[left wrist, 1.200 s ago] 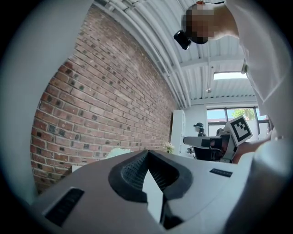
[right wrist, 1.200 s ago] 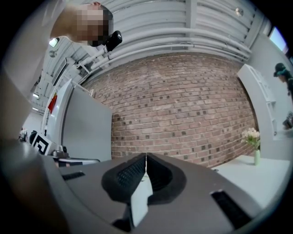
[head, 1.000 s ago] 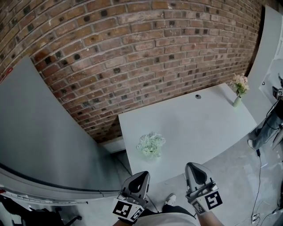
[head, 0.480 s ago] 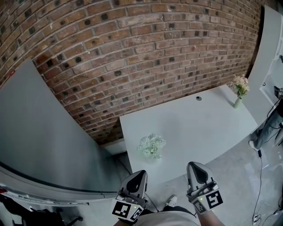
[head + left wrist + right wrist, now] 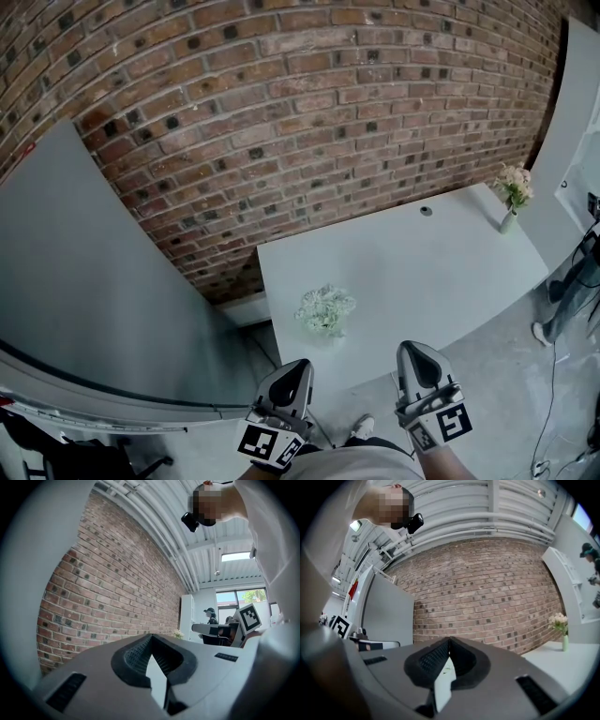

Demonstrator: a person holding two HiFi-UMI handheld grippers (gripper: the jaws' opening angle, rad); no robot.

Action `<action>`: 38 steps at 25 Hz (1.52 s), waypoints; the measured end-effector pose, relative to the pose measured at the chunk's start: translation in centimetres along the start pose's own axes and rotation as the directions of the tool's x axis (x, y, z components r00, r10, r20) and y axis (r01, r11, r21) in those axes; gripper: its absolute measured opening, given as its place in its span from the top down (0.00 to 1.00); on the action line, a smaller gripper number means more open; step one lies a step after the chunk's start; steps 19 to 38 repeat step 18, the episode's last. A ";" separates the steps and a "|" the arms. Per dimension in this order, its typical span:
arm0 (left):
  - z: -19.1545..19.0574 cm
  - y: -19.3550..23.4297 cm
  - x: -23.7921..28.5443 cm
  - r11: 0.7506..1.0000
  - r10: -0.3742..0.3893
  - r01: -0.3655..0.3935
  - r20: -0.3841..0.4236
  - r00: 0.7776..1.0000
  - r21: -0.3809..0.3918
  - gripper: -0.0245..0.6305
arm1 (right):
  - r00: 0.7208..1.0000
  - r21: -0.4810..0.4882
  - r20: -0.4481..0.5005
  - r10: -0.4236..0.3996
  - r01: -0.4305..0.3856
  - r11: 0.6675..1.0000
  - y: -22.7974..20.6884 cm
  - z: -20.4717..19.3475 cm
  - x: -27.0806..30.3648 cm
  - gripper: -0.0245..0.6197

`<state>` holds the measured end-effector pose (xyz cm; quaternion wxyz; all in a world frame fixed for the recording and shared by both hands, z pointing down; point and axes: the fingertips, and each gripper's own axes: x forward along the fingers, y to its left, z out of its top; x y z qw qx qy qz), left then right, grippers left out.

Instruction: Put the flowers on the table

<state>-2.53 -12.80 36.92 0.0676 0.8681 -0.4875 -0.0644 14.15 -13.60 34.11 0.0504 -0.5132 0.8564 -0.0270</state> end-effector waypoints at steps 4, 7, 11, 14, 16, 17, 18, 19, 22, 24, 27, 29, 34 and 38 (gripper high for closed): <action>0.5 0.0 0.4 1.000 -0.006 0.005 0.017 1.000 0.007 0.95 | 1.000 -0.004 0.010 -0.012 0.012 1.000 -0.5 0.4 0.0 0.94; 0.7 0.1 0.5 1.000 -0.006 0.006 0.026 1.000 0.008 0.95 | 1.000 -0.008 0.030 -0.007 0.007 1.000 -0.5 1.1 0.1 0.94; 0.5 -0.1 0.5 1.000 -0.008 0.008 0.024 1.000 0.007 0.95 | 1.000 -0.023 0.014 -0.013 0.013 1.000 -0.8 0.6 0.0 0.94; 0.5 0.1 0.4 1.000 -0.004 0.003 0.021 1.000 0.004 0.95 | 0.999 -0.006 0.031 0.007 -0.006 1.000 -0.3 1.0 0.4 0.94; 0.6 0.3 0.3 1.000 0.000 0.000 0.020 1.000 0.003 0.95 | 0.999 0.005 0.036 0.016 -0.017 1.000 0.0 1.2 0.7 0.94; 0.6 0.4 0.2 1.000 0.002 -0.002 0.020 1.000 0.002 0.95 | 0.999 0.007 0.034 0.019 -0.019 1.000 0.1 1.1 0.8 0.94; 0.7 0.5 0.1 1.000 0.003 -0.004 0.019 1.000 0.002 0.95 | 0.999 0.008 0.032 0.022 -0.022 1.000 0.2 1.1 0.9 0.94; 0.7 0.5 0.1 1.000 0.003 -0.004 0.019 1.000 0.002 0.95 | 0.999 0.008 0.032 0.022 -0.022 1.000 0.2 1.1 0.9 0.94; 0.7 0.5 0.1 1.000 0.003 -0.004 0.019 1.000 0.002 0.95 | 0.999 0.008 0.032 0.022 -0.022 1.000 0.2 1.1 0.9 0.94; 0.7 0.5 0.1 1.000 0.003 -0.004 0.019 1.000 0.002 0.95 | 0.999 0.008 0.032 0.022 -0.022 1.000 0.2 1.1 0.9 0.94; 0.7 0.5 0.1 1.000 0.003 -0.004 0.019 1.000 0.002 0.95 | 0.999 0.008 0.032 0.022 -0.022 1.000 0.2 1.1 0.9 0.94; 0.7 0.5 0.1 1.000 0.003 -0.004 0.019 1.000 0.002 0.95 | 0.999 0.008 0.032 0.022 -0.022 1.000 0.2 1.1 0.9 0.94; 0.7 0.5 0.1 1.000 0.003 -0.004 0.019 1.000 0.002 0.95 | 0.999 0.008 0.032 0.022 -0.022 1.000 0.2 1.1 0.9 0.94; 0.7 0.5 0.1 1.000 0.003 -0.004 0.019 1.000 0.002 0.95 | 0.999 0.008 0.032 0.022 -0.022 1.000 0.2 1.1 0.9 0.94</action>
